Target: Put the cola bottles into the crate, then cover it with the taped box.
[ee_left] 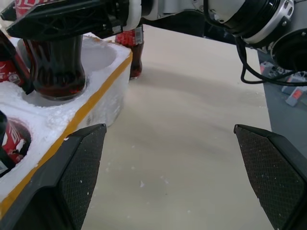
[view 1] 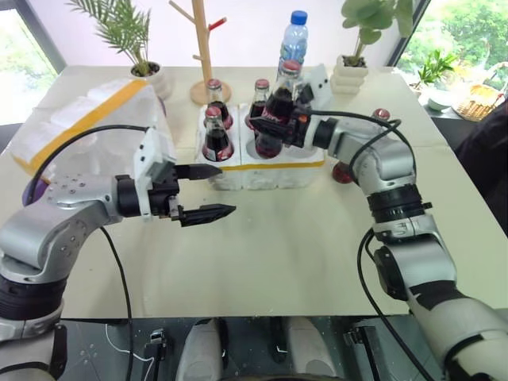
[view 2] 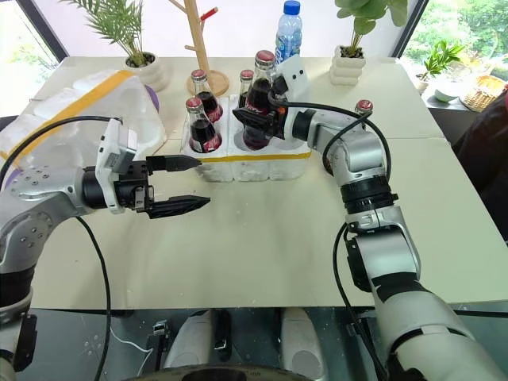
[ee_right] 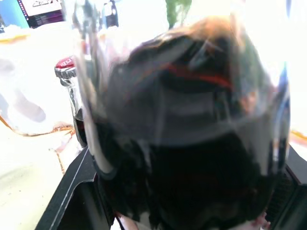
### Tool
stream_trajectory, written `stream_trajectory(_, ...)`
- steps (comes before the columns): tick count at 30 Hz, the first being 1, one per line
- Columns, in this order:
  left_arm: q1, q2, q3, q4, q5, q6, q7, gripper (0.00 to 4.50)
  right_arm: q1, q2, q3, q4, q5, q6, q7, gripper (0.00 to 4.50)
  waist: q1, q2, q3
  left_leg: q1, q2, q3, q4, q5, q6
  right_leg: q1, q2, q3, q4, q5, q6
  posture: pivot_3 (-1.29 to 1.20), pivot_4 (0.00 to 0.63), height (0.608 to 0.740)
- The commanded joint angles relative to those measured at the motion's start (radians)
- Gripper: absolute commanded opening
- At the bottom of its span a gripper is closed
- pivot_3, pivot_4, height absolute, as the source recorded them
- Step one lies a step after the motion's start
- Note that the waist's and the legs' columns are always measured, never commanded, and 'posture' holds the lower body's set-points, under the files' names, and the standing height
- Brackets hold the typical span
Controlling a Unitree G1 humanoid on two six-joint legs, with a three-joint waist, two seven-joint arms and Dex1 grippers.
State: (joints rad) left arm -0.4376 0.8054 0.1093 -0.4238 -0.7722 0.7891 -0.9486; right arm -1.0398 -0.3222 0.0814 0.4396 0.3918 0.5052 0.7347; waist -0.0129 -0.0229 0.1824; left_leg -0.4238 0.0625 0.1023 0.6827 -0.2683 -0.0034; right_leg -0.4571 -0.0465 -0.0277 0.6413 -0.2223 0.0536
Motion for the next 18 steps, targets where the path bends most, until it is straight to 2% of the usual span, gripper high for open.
stream_trajectory(1,-0.004,0.006,0.041,-0.014,0.001,-0.026,0.02,4.5,-0.054,0.031,0.025,0.027,-0.063,-0.075,0.011,2.86,-0.001,0.0,0.0,-0.002,0.0,0.0,0.001,0.0,0.0,-0.003,0.0,0.0,0.004,0.0,0.0,0.0,0.15,0.74)
stream_trajectory(7,-0.006,-0.001,0.038,-0.02,-0.007,-0.032,0.044,4.5,-0.039,0.073,0.054,0.164,-0.158,-0.101,-0.029,2.86,-0.002,0.0,0.0,0.0,0.0,-0.001,0.001,0.002,-0.004,-0.004,0.001,0.0,0.007,0.0,-0.001,0.0,0.15,0.74)
stream_trajectory(8,-0.007,-0.003,0.035,-0.018,-0.006,-0.034,0.046,4.5,-0.035,0.076,0.051,0.164,-0.161,-0.1,-0.027,3.88,-0.003,0.0,0.0,0.0,0.0,-0.001,0.001,0.002,-0.004,-0.004,0.001,0.0,0.007,0.0,-0.001,0.0,0.15,0.74)
stream_trajectory(10,-0.012,-0.006,0.031,-0.013,-0.003,-0.037,0.048,4.5,-0.023,0.081,0.04,0.144,-0.158,-0.086,-0.028,4.49,-0.003,-0.001,-0.001,0.001,0.0,-0.001,0.001,0.002,-0.004,-0.002,0.001,0.0,0.007,0.0,-0.001,0.0,0.15,0.74)
stream_trajectory(15,-0.038,-0.017,0.015,0.002,-0.003,-0.039,0.048,4.5,0.039,0.039,-0.002,-0.033,-0.124,0.002,-0.031,4.49,0.0,-0.001,-0.001,0.001,0.0,-0.001,0.001,0.002,-0.004,-0.003,0.001,0.0,0.007,0.0,-0.001,0.0,0.15,0.74)
stream_trajectory(18,-0.048,-0.026,0.005,0.006,-0.001,-0.041,0.044,4.5,0.139,-0.037,-0.044,-0.283,-0.073,0.136,-0.029,4.49,0.005,-0.001,-0.001,0.0,0.0,-0.002,0.0,0.002,-0.004,-0.003,0.0,-0.001,0.007,0.0,-0.001,0.0,0.15,0.74)
